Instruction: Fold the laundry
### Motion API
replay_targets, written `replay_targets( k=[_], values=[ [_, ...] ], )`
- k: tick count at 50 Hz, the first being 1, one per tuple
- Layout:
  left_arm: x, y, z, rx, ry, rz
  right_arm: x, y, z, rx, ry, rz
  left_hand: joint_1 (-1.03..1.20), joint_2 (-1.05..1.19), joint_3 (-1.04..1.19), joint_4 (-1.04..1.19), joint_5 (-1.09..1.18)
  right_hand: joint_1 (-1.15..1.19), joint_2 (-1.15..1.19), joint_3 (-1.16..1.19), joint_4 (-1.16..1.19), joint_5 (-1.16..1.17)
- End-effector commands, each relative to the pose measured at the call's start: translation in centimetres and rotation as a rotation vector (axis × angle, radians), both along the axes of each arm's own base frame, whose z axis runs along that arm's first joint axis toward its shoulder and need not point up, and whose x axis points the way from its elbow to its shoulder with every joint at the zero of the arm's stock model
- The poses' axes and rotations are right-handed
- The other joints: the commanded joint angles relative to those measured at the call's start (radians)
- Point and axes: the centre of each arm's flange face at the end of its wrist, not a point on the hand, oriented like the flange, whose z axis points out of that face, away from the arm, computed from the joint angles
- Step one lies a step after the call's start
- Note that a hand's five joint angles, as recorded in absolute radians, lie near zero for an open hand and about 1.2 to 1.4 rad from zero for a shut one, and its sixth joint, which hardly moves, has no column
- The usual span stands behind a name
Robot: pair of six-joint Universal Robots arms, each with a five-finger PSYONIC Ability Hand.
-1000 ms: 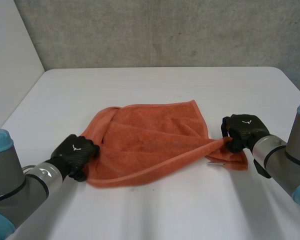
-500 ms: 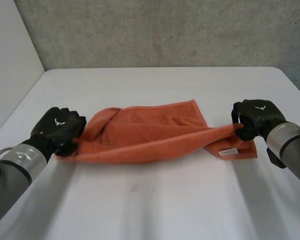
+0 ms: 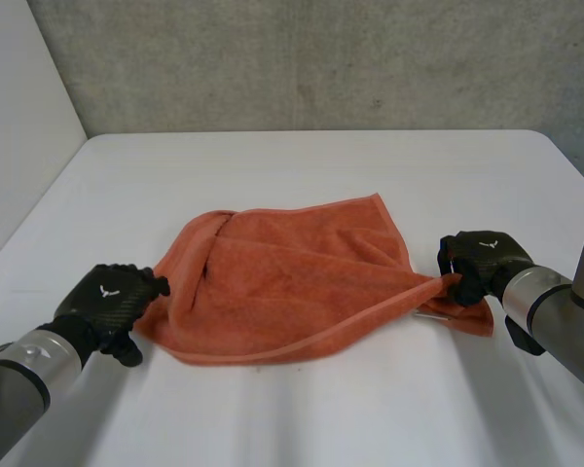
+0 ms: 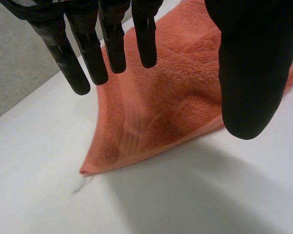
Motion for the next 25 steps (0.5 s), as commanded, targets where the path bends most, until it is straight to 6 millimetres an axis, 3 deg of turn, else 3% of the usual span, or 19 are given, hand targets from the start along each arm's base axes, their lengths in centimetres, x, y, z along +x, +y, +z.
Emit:
replay_targets(
  k=[1, 10, 16, 17, 18, 19, 25],
  values=[
    [-0.9, 0.1, -1.1, 0.043, 0.025, -0.075, 0.1, 0.1, -0.1, 0.002, 0.000, 0.004, 0.050, 0.044, 0.033, 0.050, 0.055, 0.416, 0.218, 0.211, 0.203, 0.228],
    [-2.3, 0.1, -2.2, 0.021, 0.024, -0.142, 0.1, 0.2, -0.1, 0.001, 0.000, 0.006, 0.103, 0.096, 0.086, 0.103, 0.108, 0.416, 0.218, 0.211, 0.203, 0.228],
    [-2.7, -0.6, -3.1, 0.006, 0.022, -0.151, 0.1, 0.1, -0.1, 0.001, 0.000, 0.005, 0.308, 0.302, 0.292, 0.309, 0.313, 0.416, 0.218, 0.211, 0.203, 0.228],
    [-2.7, -0.9, -3.2, 0.001, 0.021, -0.150, 0.0, 0.0, 0.1, -0.005, -0.001, 0.002, 0.555, 0.549, 0.539, 0.556, 0.560, 0.416, 0.218, 0.211, 0.203, 0.228],
    [-2.7, -0.9, -3.2, 0.001, 0.021, -0.150, 0.0, 0.1, 0.2, -0.008, -0.002, 0.002, 0.558, 0.552, 0.541, 0.558, 0.563, 0.416, 0.218, 0.211, 0.203, 0.228],
    [-2.8, -1.4, -3.1, -0.010, 0.023, -0.146, 0.0, 0.0, 0.4, -0.014, -0.003, 0.002, 0.976, 0.970, 0.959, 0.976, 0.981, 0.416, 0.218, 0.211, 0.203, 0.228],
    [-2.8, -1.5, -2.8, -0.012, 0.023, -0.143, -0.3, 0.2, 3.1, -0.085, -0.002, 0.001, 0.980, 0.974, 0.964, 0.981, 0.985, 0.416, 0.218, 0.211, 0.203, 0.228]
  ],
)
